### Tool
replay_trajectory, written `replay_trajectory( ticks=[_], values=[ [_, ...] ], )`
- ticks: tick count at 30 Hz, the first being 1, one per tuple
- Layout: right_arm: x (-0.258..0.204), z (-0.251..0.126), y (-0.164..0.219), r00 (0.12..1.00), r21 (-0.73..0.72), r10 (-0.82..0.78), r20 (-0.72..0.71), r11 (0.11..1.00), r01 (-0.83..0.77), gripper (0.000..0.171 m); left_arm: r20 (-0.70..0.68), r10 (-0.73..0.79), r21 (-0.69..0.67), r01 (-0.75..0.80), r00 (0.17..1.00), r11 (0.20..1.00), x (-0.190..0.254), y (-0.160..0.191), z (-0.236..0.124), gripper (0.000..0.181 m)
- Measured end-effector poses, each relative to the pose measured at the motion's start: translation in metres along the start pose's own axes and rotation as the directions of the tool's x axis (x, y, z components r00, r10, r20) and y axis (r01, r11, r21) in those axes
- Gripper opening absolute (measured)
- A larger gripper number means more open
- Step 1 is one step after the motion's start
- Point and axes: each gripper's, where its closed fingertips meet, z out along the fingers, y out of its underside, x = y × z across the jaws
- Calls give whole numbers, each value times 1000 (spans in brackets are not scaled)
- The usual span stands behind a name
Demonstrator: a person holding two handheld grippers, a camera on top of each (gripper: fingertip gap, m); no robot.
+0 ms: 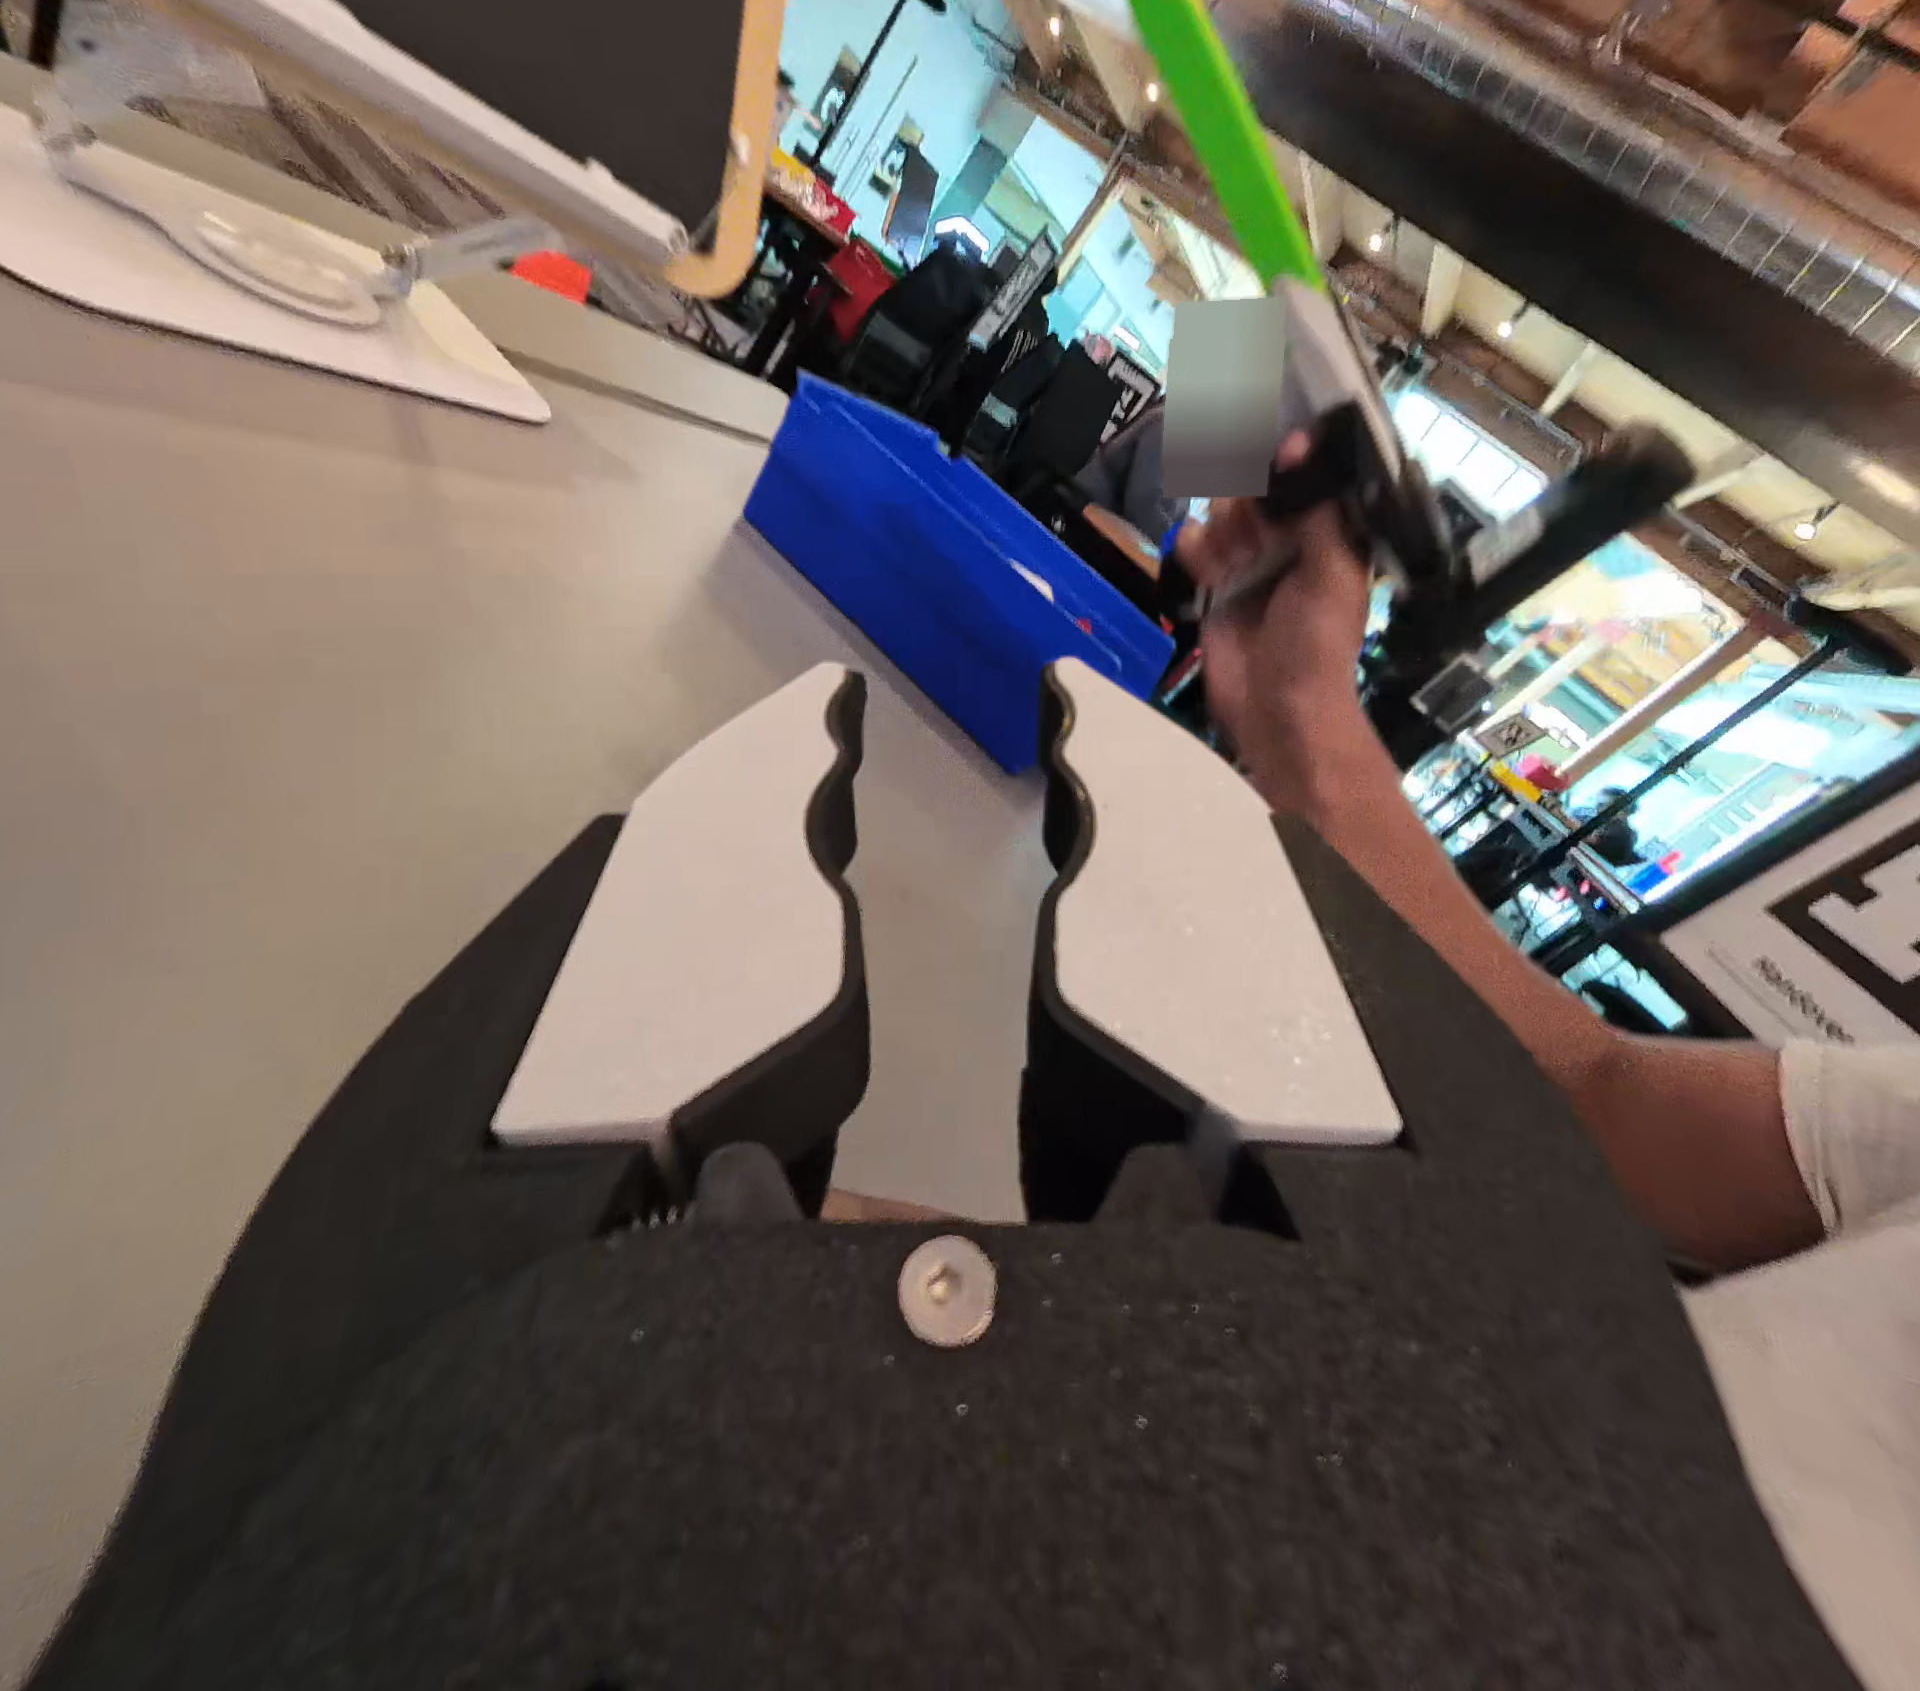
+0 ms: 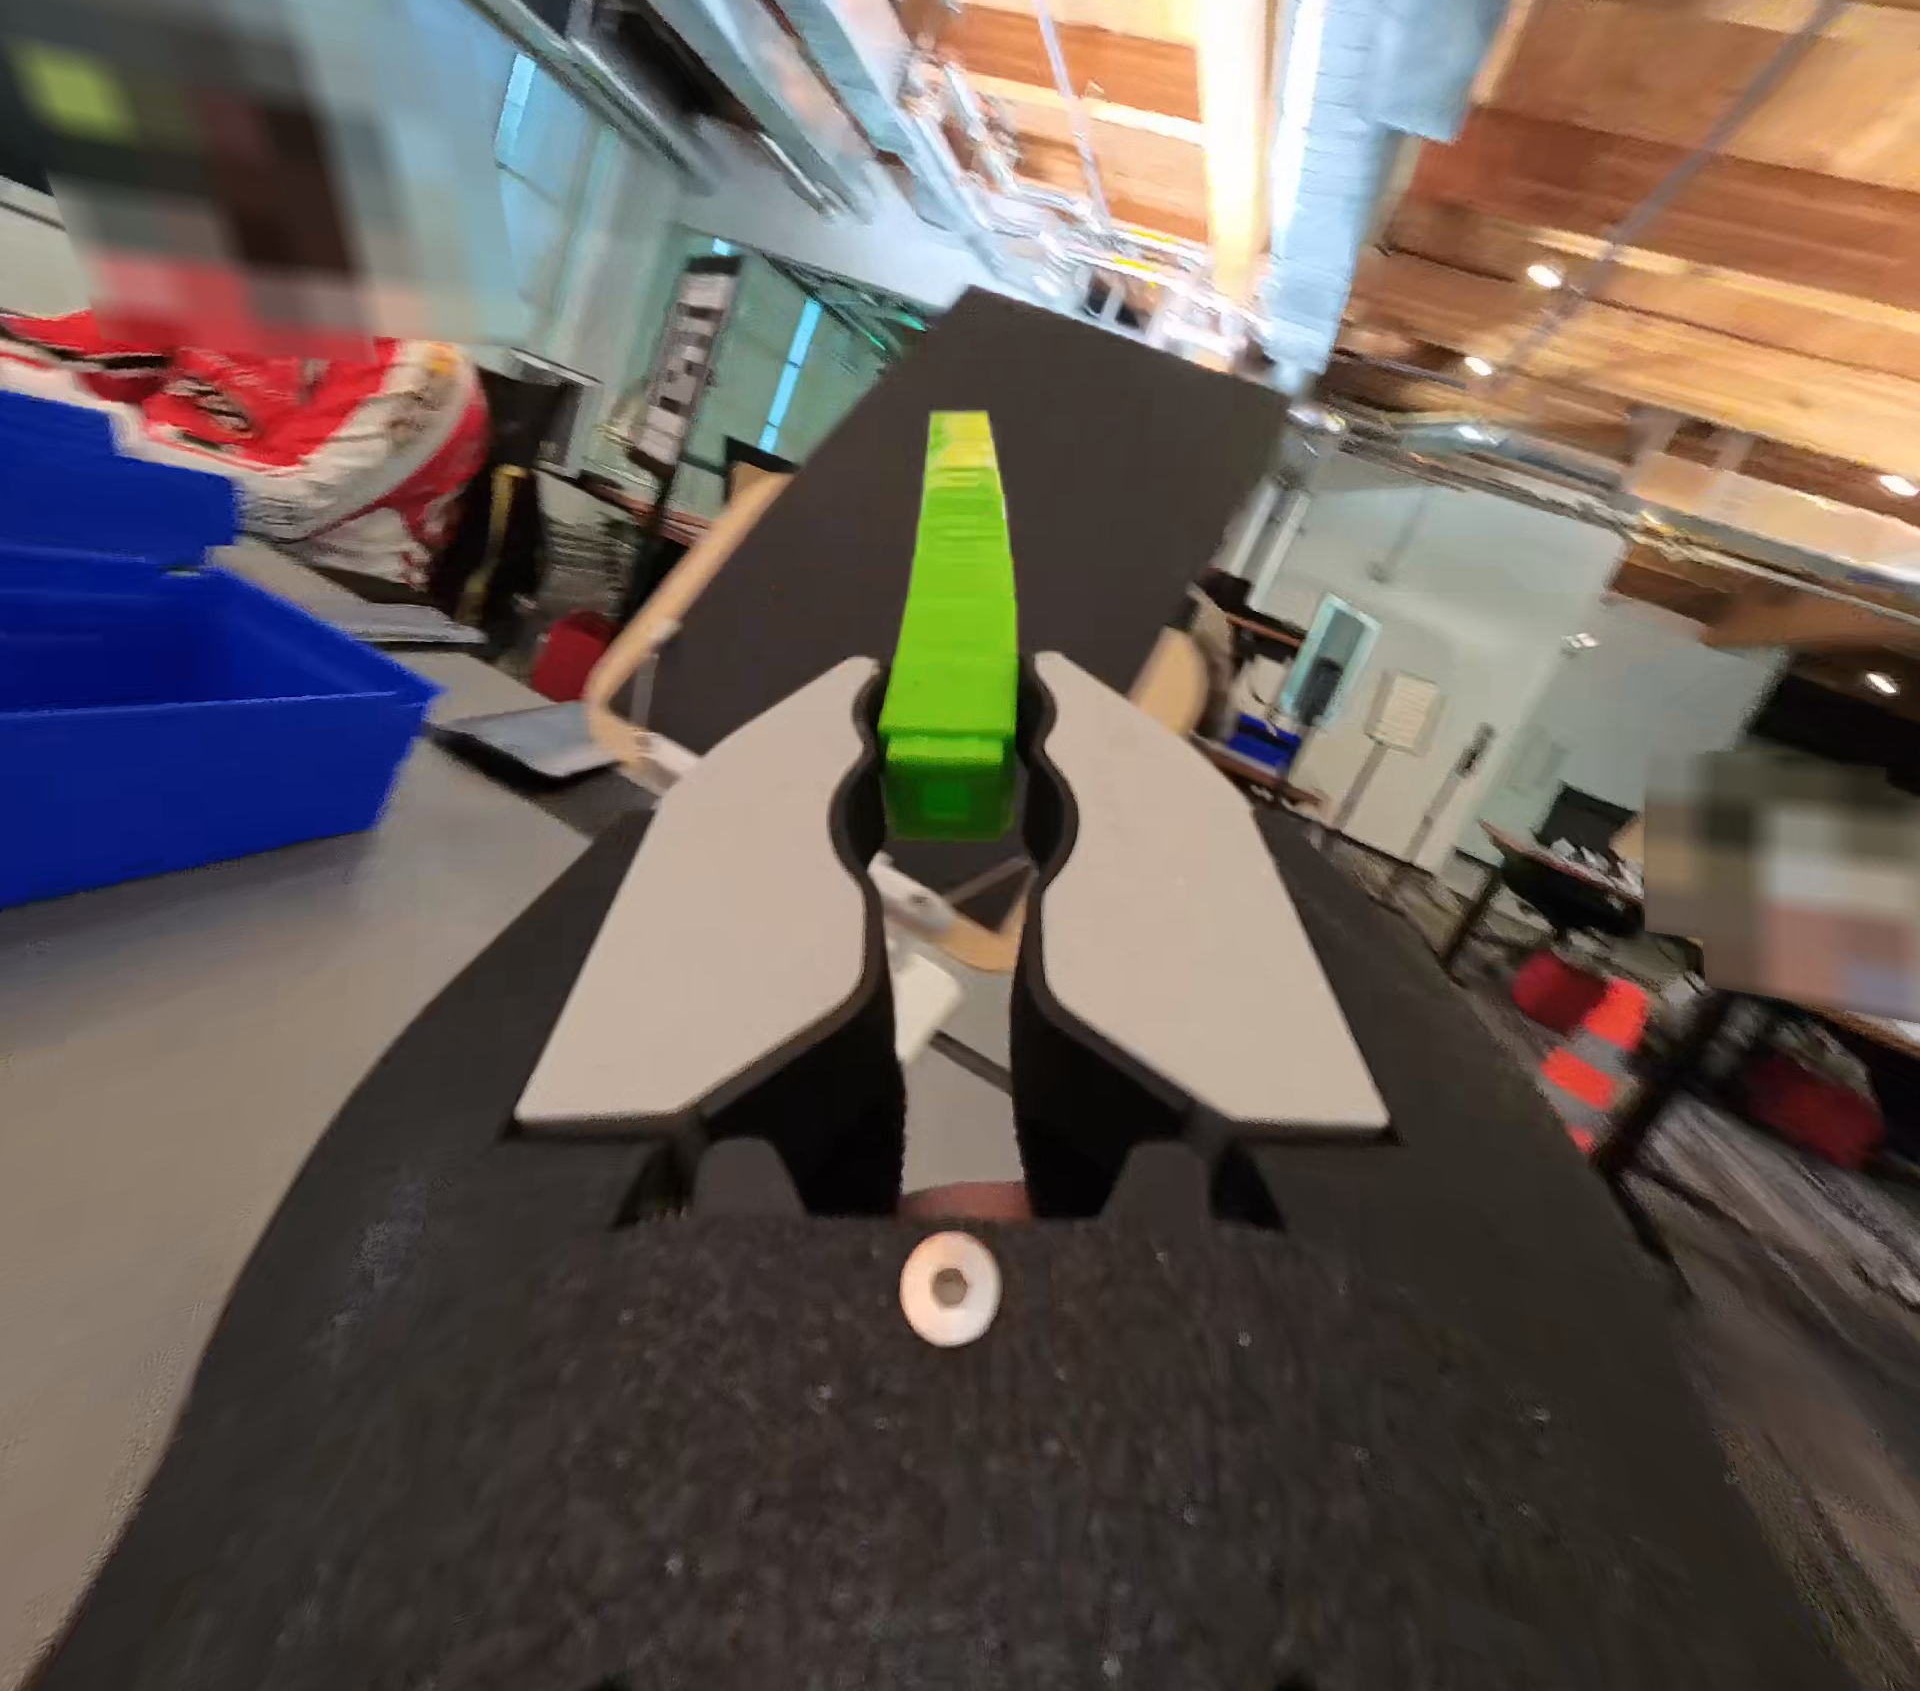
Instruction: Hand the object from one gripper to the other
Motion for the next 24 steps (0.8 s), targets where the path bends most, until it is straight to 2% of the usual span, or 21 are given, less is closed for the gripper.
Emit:
replay_trajectory(
  ticks=[5,8,9,11,16,18,21,24],
  values=[
    [111,-37,-2,989,-128,35,-142,990,-54,23,30,63,-54,-62,998,997,17,18,-17,30],
    [152,-69,24,974,-240,22,-227,968,-77,23,18,91,-75,-89,996,993,21,23,-15,29],
    [156,-79,37,965,-261,64,-255,956,-133,23,15,93,-92,-91,996,992,21,27,-14,29],
    [145,-97,67,947,-289,170,-273,924,-249,23,18,87,-113,-84,996,990,20,34,-12,29],
    [96,-117,138,929,-394,234,-286,855,-336,23,-17,74,-124,-76,997,989,32,41,-6,28],
    [84,-114,156,915,-422,293,-278,818,-390,23,-15,103,-136,-104,995,985,35,43,-4,28],
    [75,-108,176,926,-509,281,-252,775,-374,23,-18,147,-147,-148,989,978,40,46,-4,27],
    [62,-106,196,905,-587,346,-249,689,-425,23,21,216,-174,-209,976,962,37,51,-6,27]
  ],
)
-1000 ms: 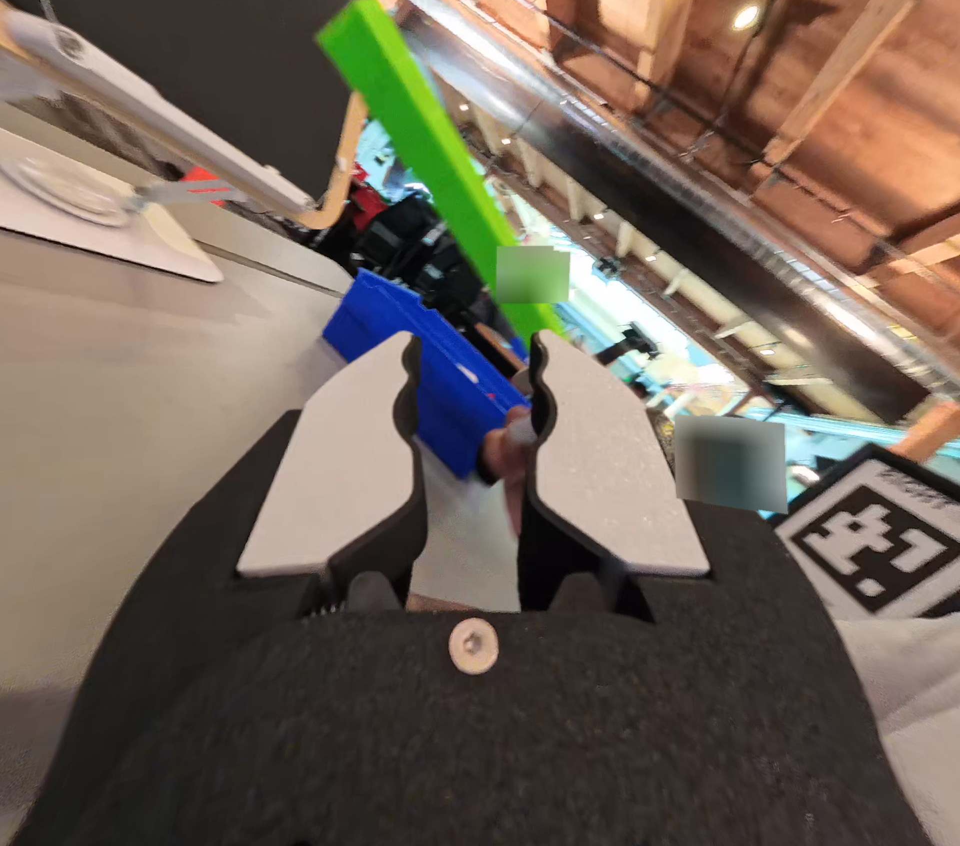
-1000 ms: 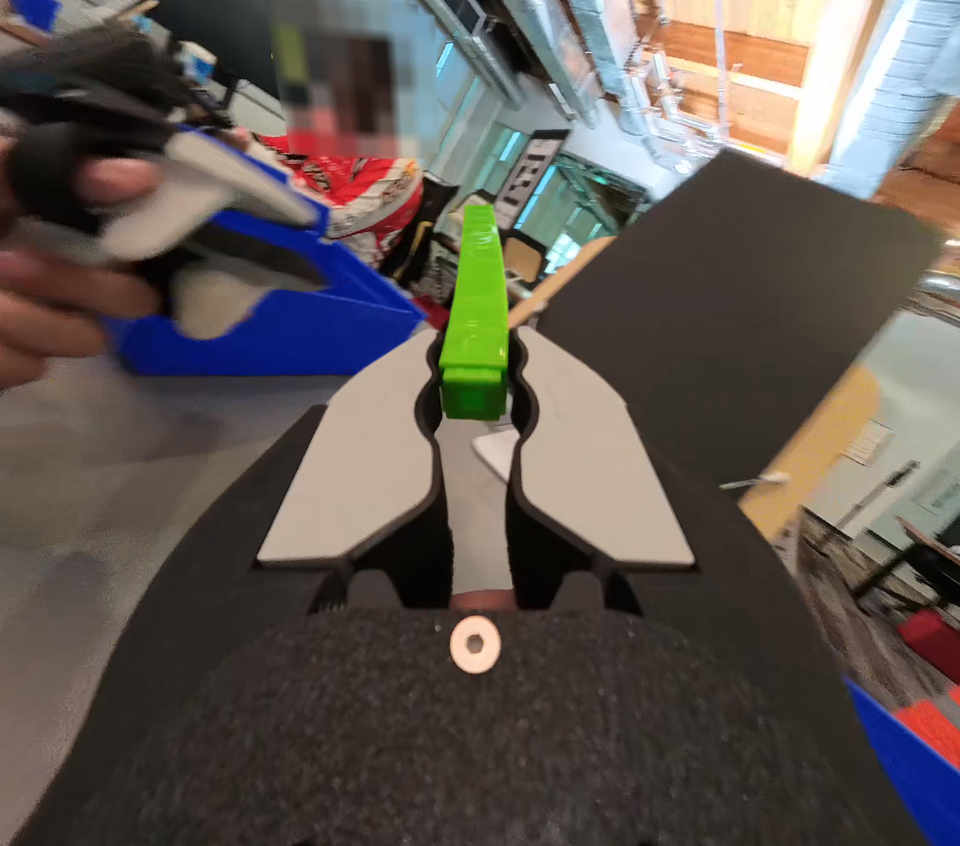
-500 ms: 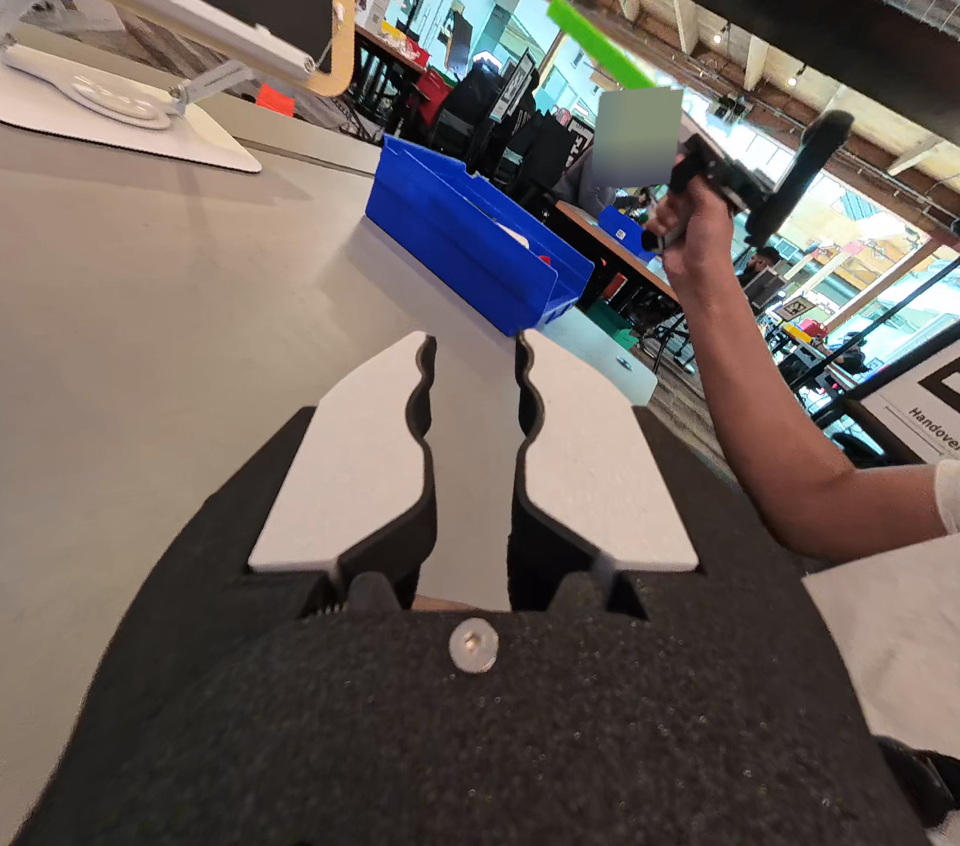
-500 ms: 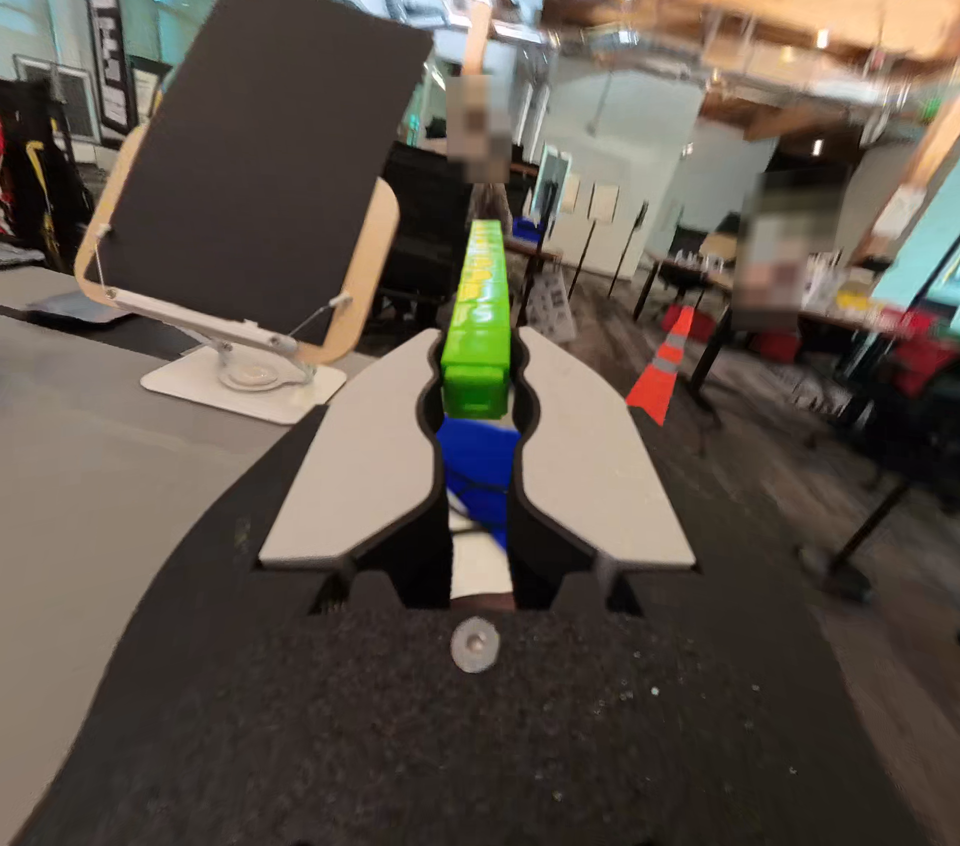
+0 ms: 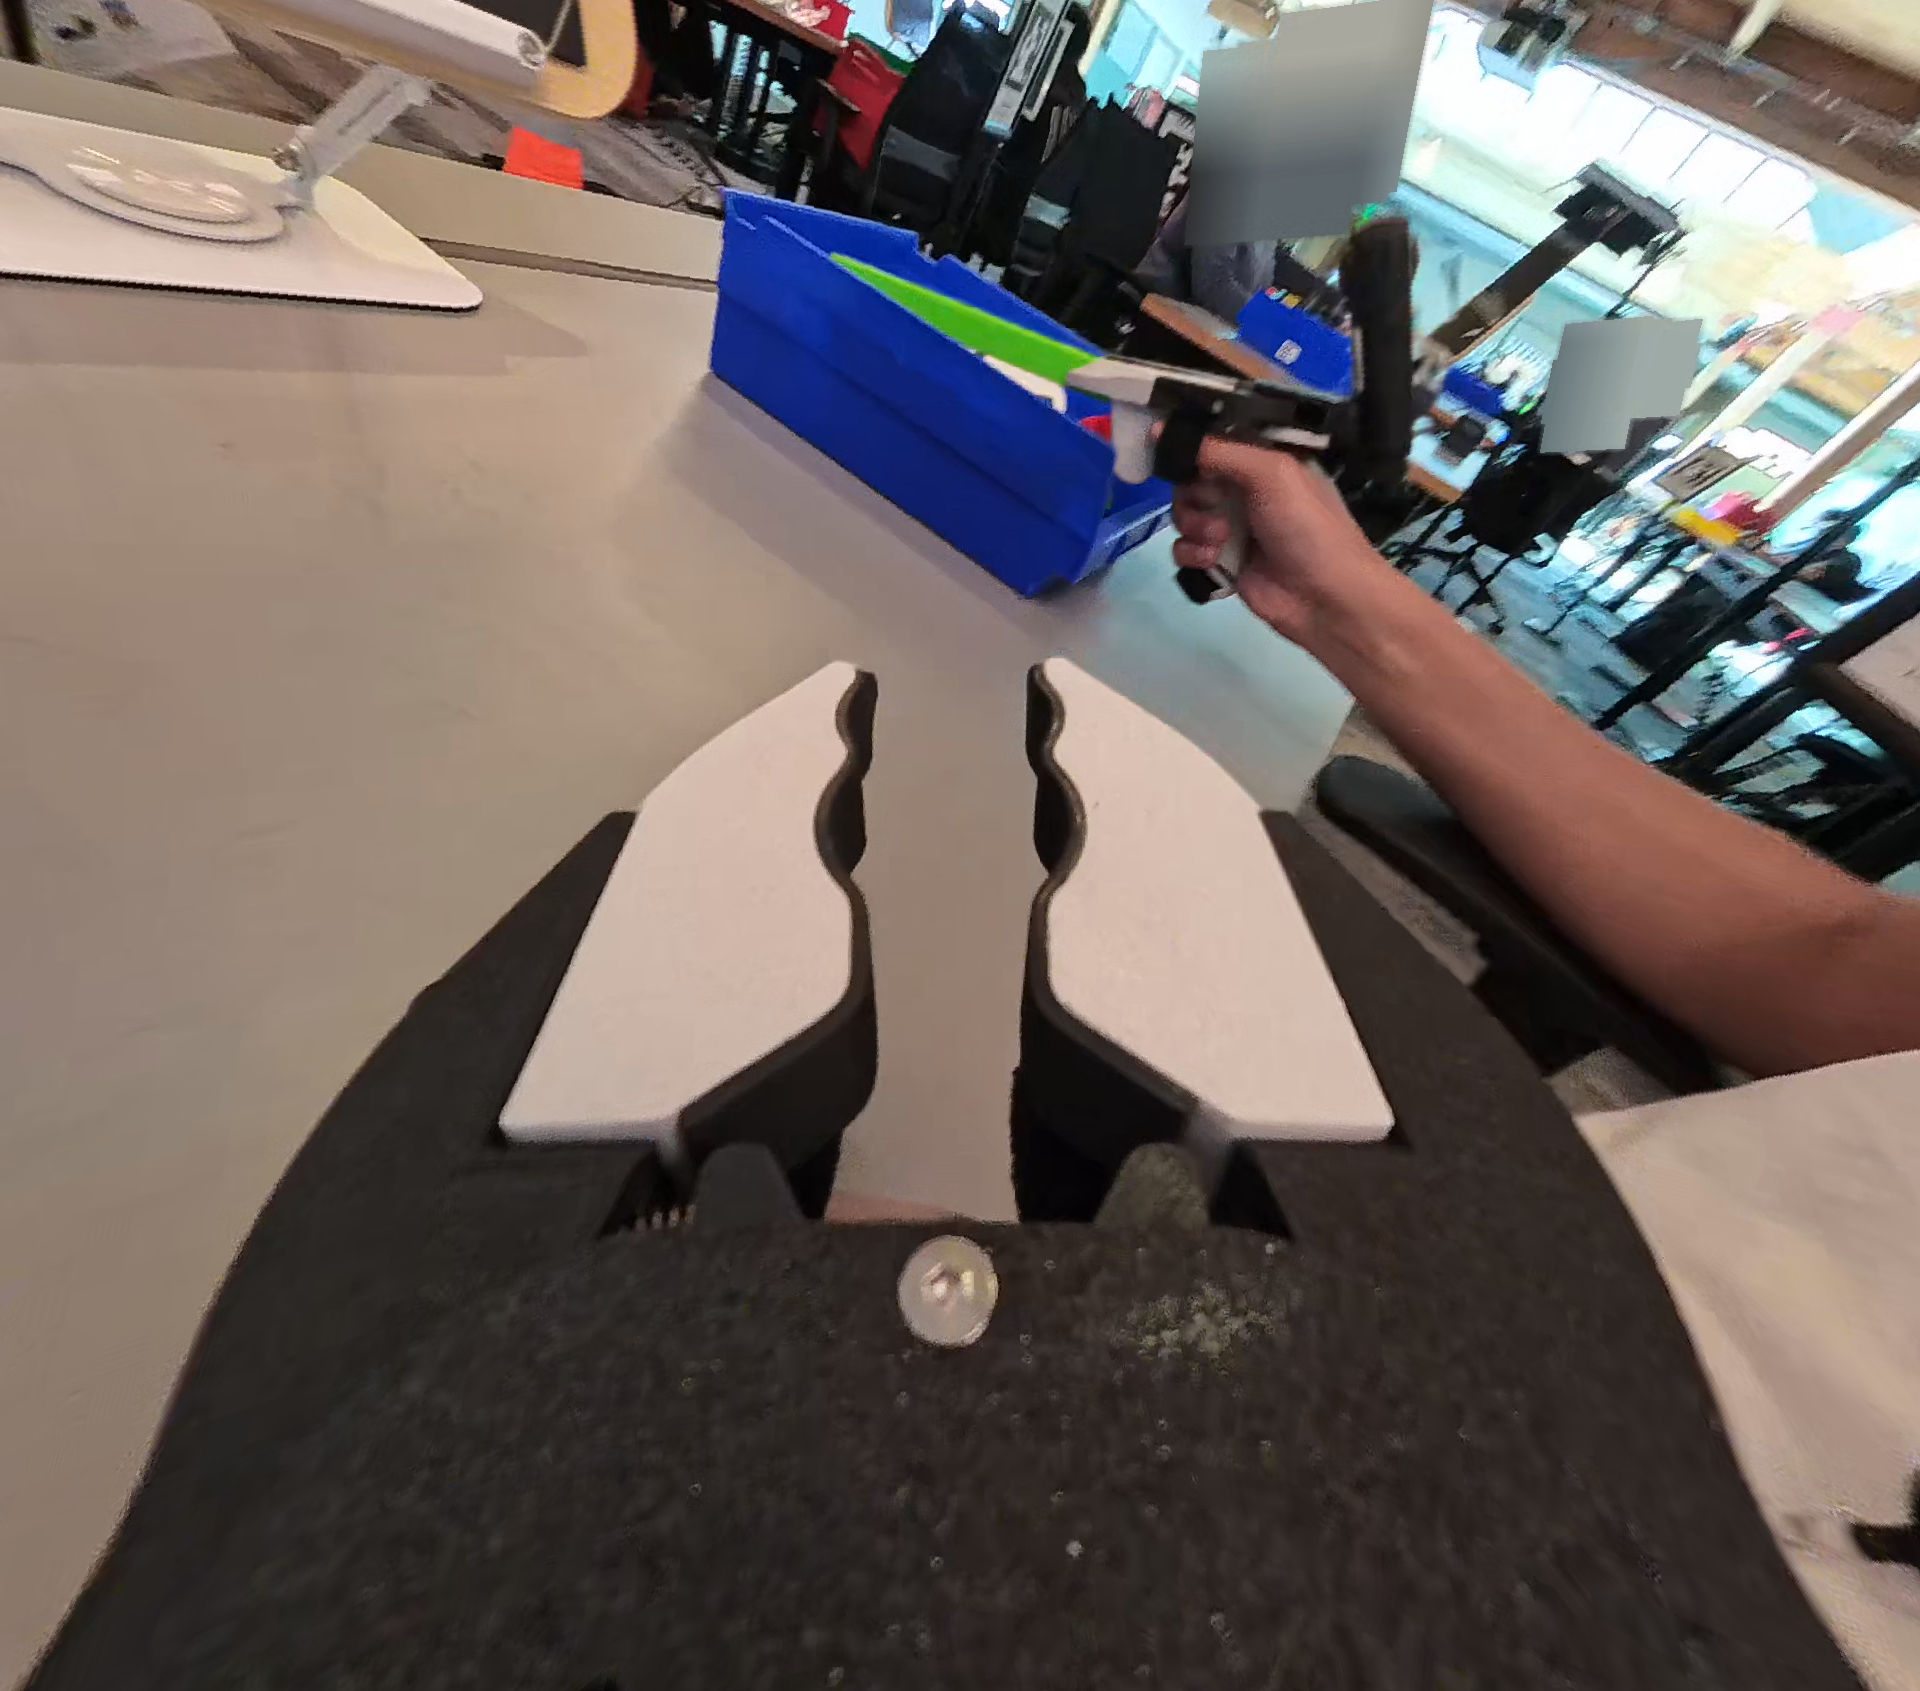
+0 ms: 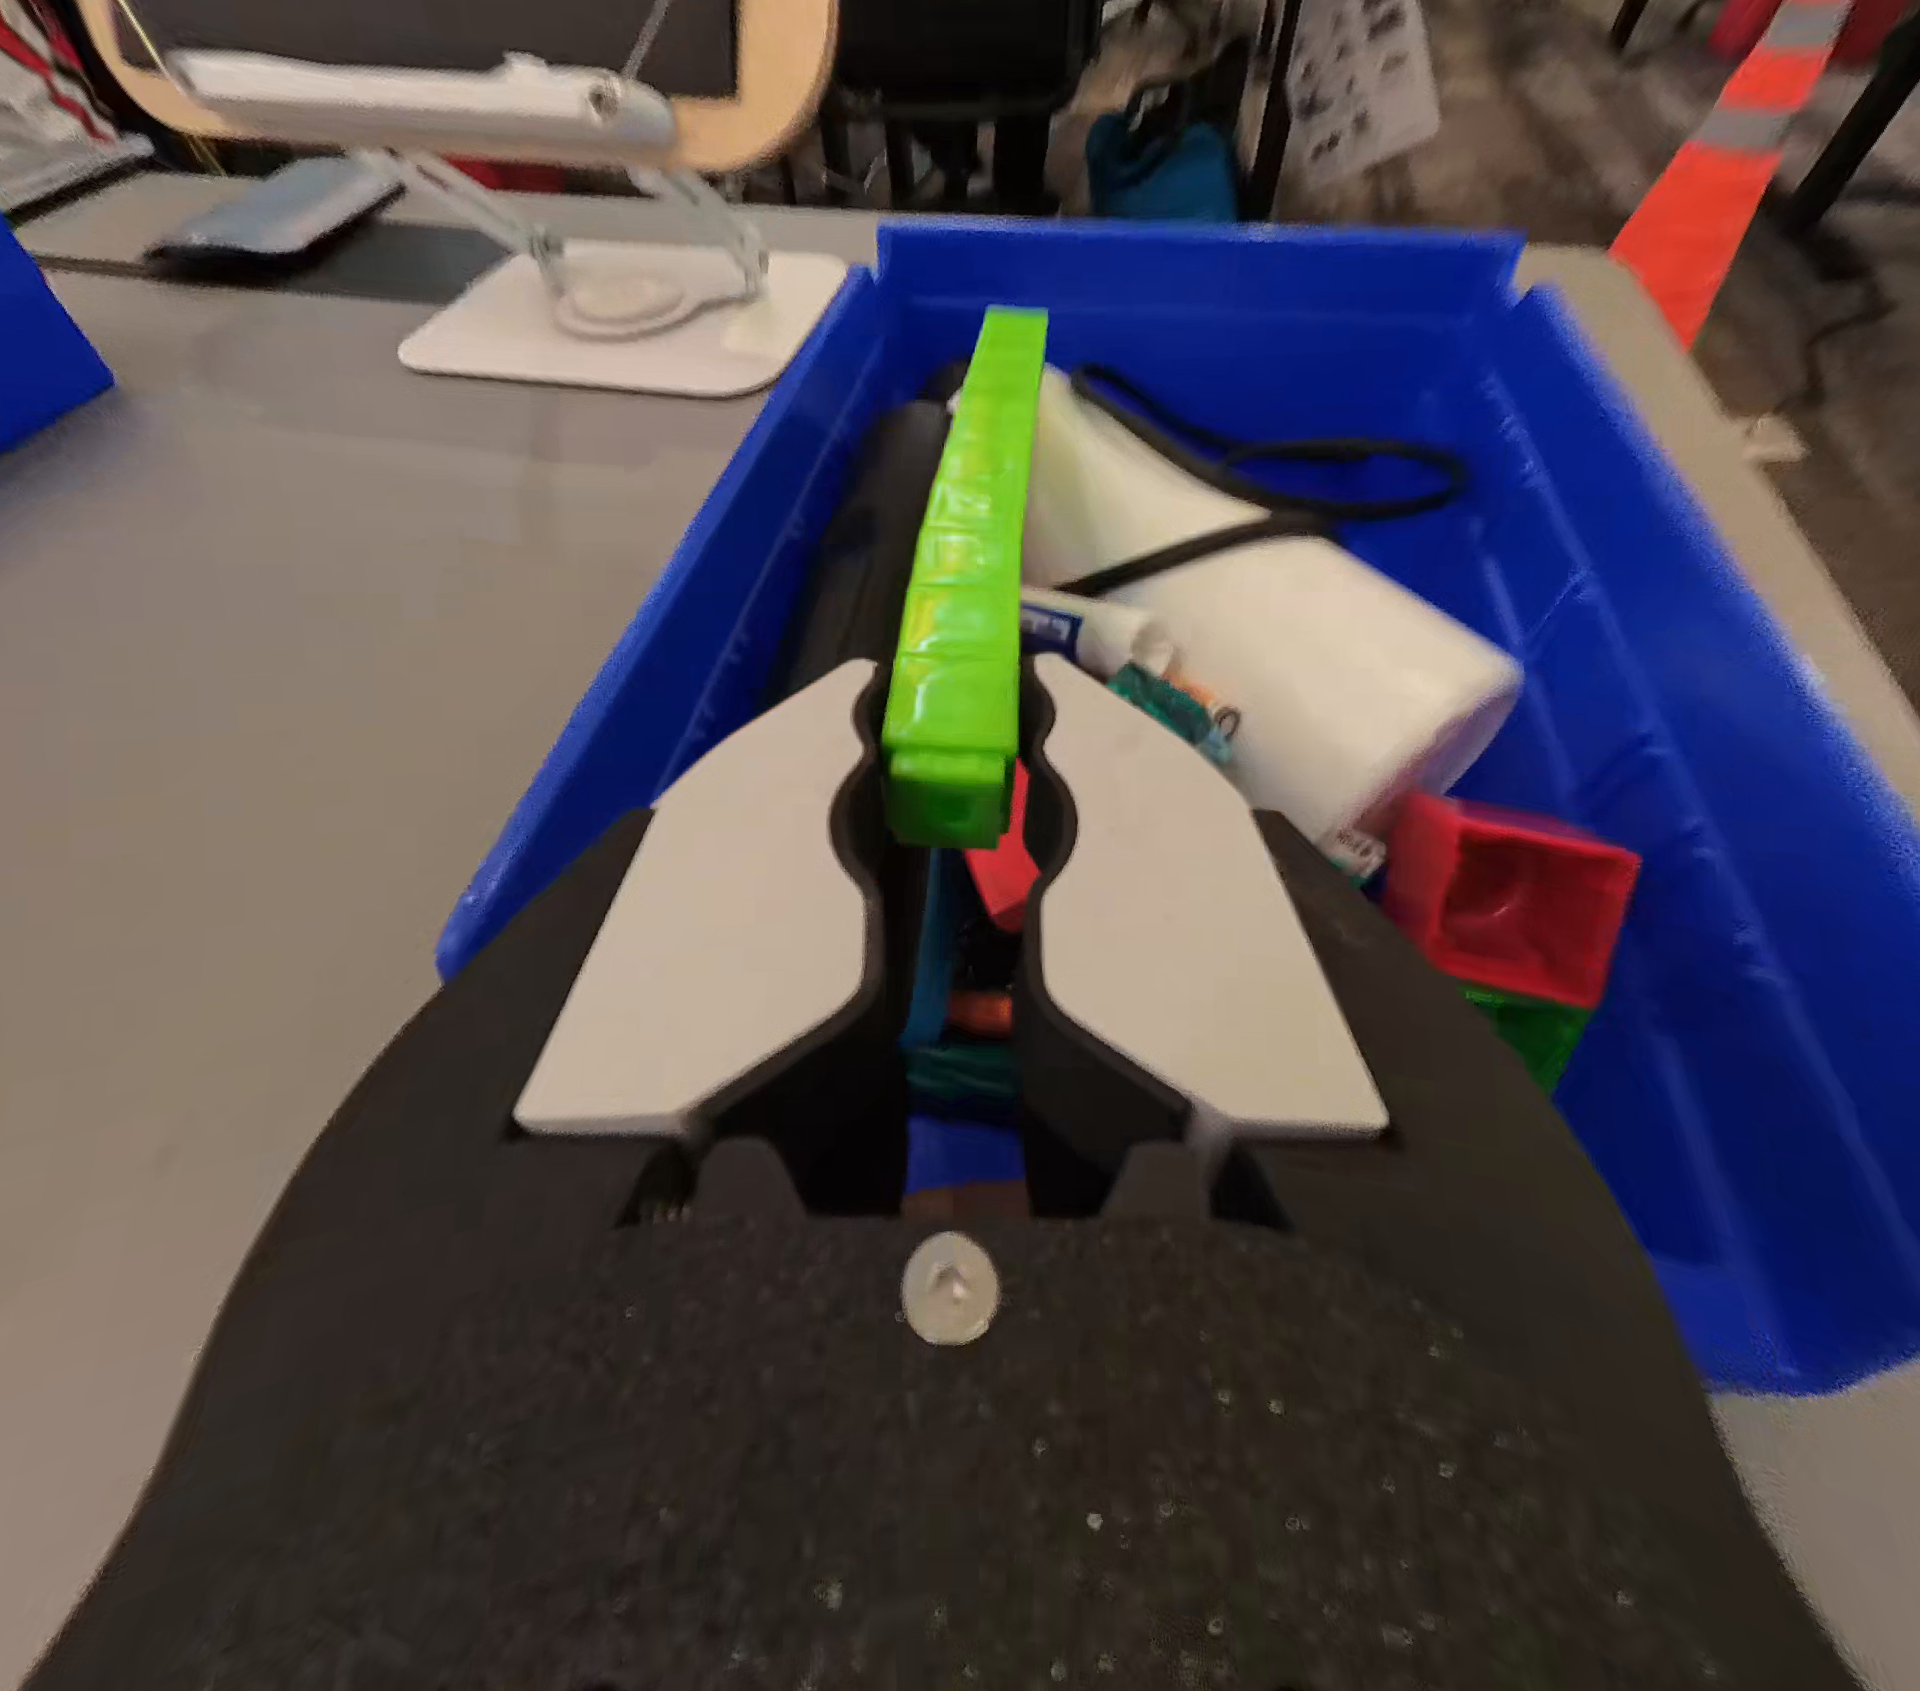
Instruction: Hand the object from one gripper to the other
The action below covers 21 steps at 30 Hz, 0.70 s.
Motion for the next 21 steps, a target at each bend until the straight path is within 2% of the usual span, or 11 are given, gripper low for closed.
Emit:
replay_trajectory(
  ticks=[1,3,6,9,12,15,18,21],
  values=[
    [1,4,6,1000,-35,15,-1,999,-15,23,36,33,-17,-32,999,999,-4,3,-1,27],
    [3,8,17,999,-96,48,-7,994,-48,21,194,140,-103,-121,971,987,-26,11,-6,31],
    [1,9,27,997,-161,70,28,985,-64,24,382,286,-182,-232,879,956,-52,11,-22,44],
    [1,3,27,997,-153,60,42,987,-53,39,518,276,-174,-216,810,961,-71,7,-43,44],
    [2,-13,17,1000,-73,0,24,997,2,40,591,223,-121,-188,775,975,-87,-4,-65,48],
    [6,-38,-1,998,64,-43,-42,997,46,40,682,223,-62,-249,696,967,-110,-32,-102,49],
    [7,-63,-3,996,190,52,-72,981,-38,38,754,207,-35,-277,623,960,-139,-48,-139,48],
    [6,-70,3,993,235,104,-56,968,-88,36,826,187,-70,-232,532,970,-175,-42,-169,45]
  ],
)
